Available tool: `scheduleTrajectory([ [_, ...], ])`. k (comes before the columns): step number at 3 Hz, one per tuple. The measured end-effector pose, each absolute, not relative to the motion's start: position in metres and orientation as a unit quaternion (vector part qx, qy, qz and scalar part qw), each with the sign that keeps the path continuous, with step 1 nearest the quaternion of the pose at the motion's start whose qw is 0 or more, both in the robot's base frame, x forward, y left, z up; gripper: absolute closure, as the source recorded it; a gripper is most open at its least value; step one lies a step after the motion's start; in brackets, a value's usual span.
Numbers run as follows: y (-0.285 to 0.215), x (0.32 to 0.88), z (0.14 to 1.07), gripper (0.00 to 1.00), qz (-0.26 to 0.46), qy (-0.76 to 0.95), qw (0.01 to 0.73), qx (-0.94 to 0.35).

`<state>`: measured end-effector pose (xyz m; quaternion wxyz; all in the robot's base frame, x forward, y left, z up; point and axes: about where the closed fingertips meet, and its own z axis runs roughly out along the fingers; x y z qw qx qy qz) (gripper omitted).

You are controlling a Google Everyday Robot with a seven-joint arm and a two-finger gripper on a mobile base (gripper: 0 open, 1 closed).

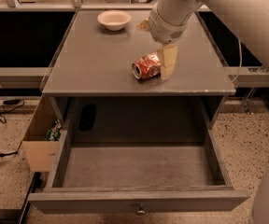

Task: Place coke can into top drawer

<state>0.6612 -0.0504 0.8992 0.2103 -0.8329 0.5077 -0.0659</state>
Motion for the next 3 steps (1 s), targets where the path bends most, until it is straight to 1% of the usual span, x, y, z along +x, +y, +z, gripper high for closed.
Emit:
scheduleTrajectory([
  [3, -0.055, 0.692, 0.864, 0.0, -0.058, 0.524, 0.178, -0.831],
])
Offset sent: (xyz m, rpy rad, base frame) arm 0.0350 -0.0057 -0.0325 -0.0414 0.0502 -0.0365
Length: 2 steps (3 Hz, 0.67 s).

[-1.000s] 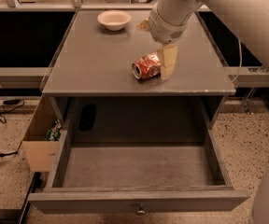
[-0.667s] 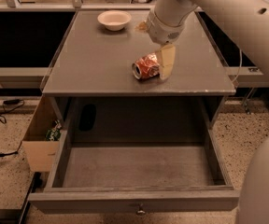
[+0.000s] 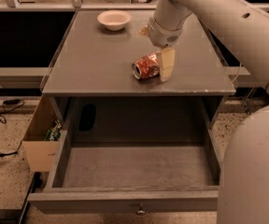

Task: Place coke can into top drawer

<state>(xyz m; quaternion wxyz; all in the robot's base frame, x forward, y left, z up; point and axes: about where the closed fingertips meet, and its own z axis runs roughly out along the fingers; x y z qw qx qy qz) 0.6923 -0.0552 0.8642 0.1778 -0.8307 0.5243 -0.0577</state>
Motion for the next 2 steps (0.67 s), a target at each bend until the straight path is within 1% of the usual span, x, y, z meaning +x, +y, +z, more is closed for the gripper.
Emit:
scheduleTrajectory([
  [2, -0.0583, 0.6964, 0.8493, 0.0, -0.051, 0.53, 0.163, -0.83],
])
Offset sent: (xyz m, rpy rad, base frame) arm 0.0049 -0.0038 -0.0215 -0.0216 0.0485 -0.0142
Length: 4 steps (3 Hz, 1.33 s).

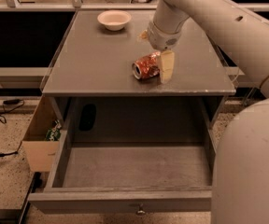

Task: Place coke can into top drawer

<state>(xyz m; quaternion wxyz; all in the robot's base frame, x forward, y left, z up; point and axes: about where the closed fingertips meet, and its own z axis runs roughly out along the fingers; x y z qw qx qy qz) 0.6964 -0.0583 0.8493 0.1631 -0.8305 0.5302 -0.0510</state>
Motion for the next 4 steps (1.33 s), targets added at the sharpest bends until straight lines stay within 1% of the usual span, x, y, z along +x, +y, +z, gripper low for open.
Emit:
scheduleTrajectory([
  [2, -0.0582, 0.6964, 0.8493, 0.51, -0.051, 0.53, 0.163, -0.831],
  [3, -0.0582, 0.6964, 0.8493, 0.72, -0.051, 0.53, 0.163, -0.831],
  [4, -0.0582, 0.6964, 0.8492, 1.0, -0.051, 0.53, 0.163, -0.831],
])
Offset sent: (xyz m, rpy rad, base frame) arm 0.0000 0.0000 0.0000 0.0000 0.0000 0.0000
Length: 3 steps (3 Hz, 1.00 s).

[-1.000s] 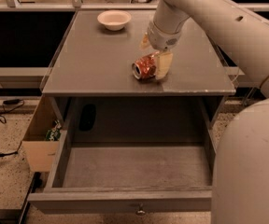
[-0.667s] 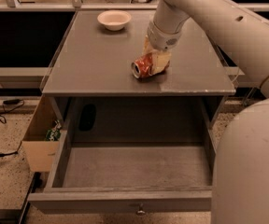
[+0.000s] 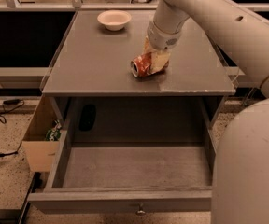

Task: Place coke can into top drawer

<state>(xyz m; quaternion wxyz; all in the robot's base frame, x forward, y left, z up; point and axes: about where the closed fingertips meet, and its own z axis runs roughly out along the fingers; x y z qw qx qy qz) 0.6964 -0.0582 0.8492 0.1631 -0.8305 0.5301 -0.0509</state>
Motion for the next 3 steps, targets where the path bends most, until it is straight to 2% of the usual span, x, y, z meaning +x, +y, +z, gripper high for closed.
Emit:
scheduleTrajectory([
  [3, -0.076, 0.674, 0.888, 1.0, -0.071, 0.549, 0.177, -0.814],
])
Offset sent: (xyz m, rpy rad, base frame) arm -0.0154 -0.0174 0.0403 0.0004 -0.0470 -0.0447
